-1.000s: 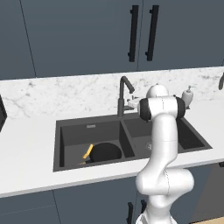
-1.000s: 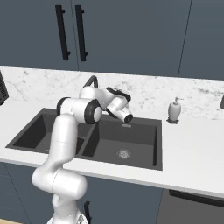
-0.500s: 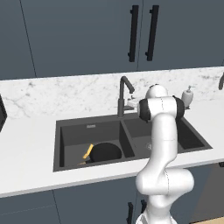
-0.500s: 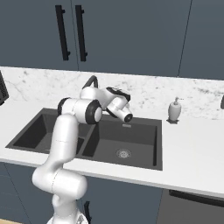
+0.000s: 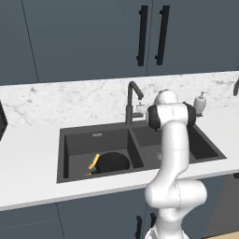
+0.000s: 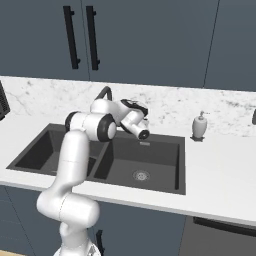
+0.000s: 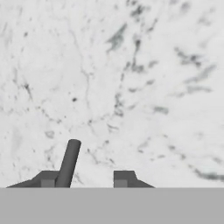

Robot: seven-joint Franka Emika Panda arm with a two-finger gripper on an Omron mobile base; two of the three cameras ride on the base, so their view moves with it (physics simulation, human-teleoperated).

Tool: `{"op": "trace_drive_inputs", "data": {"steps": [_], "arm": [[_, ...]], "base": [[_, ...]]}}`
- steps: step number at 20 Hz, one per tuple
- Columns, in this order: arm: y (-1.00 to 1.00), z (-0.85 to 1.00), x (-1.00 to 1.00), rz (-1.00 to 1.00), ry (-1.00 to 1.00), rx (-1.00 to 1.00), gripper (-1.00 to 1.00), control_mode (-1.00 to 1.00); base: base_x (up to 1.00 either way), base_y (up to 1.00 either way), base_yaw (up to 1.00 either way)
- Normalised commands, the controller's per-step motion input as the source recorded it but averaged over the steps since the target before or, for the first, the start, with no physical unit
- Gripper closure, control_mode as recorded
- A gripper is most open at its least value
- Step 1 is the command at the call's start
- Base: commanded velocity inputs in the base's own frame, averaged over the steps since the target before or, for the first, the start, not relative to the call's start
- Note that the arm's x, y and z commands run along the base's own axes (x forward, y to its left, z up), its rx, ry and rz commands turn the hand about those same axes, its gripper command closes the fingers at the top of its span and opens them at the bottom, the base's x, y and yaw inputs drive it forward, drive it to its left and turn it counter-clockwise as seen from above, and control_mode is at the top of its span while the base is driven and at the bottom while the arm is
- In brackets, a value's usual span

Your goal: Pick the pan and sponge and place them into the sink. Then turn on the water.

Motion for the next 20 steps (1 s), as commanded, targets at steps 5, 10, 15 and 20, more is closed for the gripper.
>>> {"op": "trace_drive_inputs", "data": {"steps": [5, 10, 15, 20], "arm": [[-1.0, -0.08, 0.19, -0.02, 0.12, 0.08, 1.0, -1.0], [-1.0, -0.19, 0.08, 0.0, 0.08, 0.04, 1.0, -1.0], [-0.98, -0.24, 0.03, -0.01, 0.08, 0.02, 1.0, -1.0], [-0.87, -0.29, 0.0, -0.02, 0.07, 0.01, 1.0, -1.0]], "base": [[0.0, 0.0, 0.0], [0.0, 0.0, 0.0], [0.0, 0.0, 0.0], [0.0, 0.0, 0.0]]}}
